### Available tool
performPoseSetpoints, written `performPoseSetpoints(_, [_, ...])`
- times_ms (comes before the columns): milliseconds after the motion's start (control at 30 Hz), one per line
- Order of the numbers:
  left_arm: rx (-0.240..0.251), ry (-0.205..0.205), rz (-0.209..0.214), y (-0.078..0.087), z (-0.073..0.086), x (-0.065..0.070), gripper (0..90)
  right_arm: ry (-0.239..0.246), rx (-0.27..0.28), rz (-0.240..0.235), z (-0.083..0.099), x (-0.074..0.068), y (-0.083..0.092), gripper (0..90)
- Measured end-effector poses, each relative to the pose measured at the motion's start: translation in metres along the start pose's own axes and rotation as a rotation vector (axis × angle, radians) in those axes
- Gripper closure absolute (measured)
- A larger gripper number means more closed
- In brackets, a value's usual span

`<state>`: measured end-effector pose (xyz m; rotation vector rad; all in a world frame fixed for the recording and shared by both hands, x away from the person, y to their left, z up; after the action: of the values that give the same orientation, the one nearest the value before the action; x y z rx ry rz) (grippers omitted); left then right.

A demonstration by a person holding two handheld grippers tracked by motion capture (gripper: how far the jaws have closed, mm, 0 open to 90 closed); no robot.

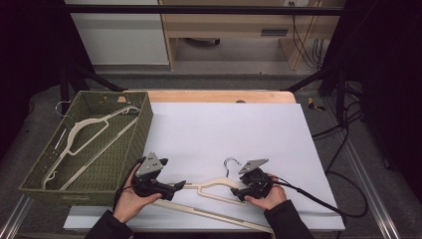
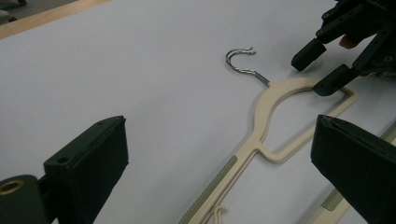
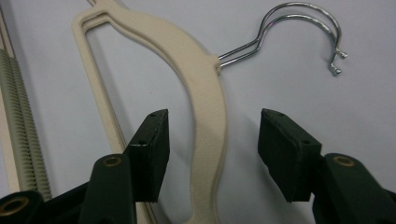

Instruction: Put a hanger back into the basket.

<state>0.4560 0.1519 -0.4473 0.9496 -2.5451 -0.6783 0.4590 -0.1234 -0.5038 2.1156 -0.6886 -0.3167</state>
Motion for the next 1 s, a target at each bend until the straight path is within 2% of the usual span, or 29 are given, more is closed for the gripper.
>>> performPoseSetpoints(100, [-0.004,0.002,0.004,-0.001,0.001,0.001,4.4,0.005,-0.006,-0.003,0.001,0.0,-0.003,48.8])
performPoseSetpoints(267, [-0.008,0.004,0.015,-0.005,0.002,0.002,8.5,0.04,-0.023,0.041,0.001,0.0,-0.003,58.3])
performPoseSetpoints(300, [-0.016,0.002,0.018,-0.006,0.003,0.002,8.7,0.032,-0.03,0.044,0.001,-0.001,-0.002,59.5])
performPoseSetpoints(467, [-0.027,0.01,0.009,-0.011,0.004,0.004,8.6,0.056,-0.039,0.031,0.001,-0.003,-0.002,63.9])
performPoseSetpoints(500, [-0.029,0.008,0.016,-0.011,0.005,0.005,8.6,0.055,-0.04,0.028,0.001,-0.003,-0.002,65.2])
performPoseSetpoints(567, [-0.043,0.012,0.032,-0.012,0.006,0.006,15.4,0.052,-0.043,0.021,0.0,-0.003,-0.002,69.4])
performPoseSetpoints(633, [-0.043,0.009,0.033,-0.013,0.006,0.008,15.5,0.051,-0.044,0.017,0.0,-0.004,-0.002,71.3])
performPoseSetpoints(700, [-0.044,0.0,0.025,-0.014,0.006,0.009,16.1,0.038,-0.038,0.017,-0.001,-0.004,-0.003,72.0])
performPoseSetpoints(733, [-0.041,-0.001,0.024,-0.014,0.006,0.009,16.9,0.047,-0.039,0.01,0.0,-0.003,-0.002,72.2])
performPoseSetpoints(800, [-0.044,-0.011,0.025,-0.015,0.006,0.01,21.0,0.037,-0.051,0.009,0.0,-0.003,-0.001,72.8])
performPoseSetpoints(1000, [-0.01,-0.055,-0.013,-0.017,0.007,0.01,28.0,-0.006,-0.05,0.0,-0.001,-0.002,-0.001,74.0])
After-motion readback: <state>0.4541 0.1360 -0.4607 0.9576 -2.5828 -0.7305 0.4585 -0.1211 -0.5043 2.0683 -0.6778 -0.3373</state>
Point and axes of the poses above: each handheld gripper's, and its own axes: y roughly backward along the jaws, z roughly out of its underside, x roughly to its right, the point moved 5 cm from there along -y, roughly forward along the jaws, and after that the axes turned 9 degrees about y, right-handed, at the moved point
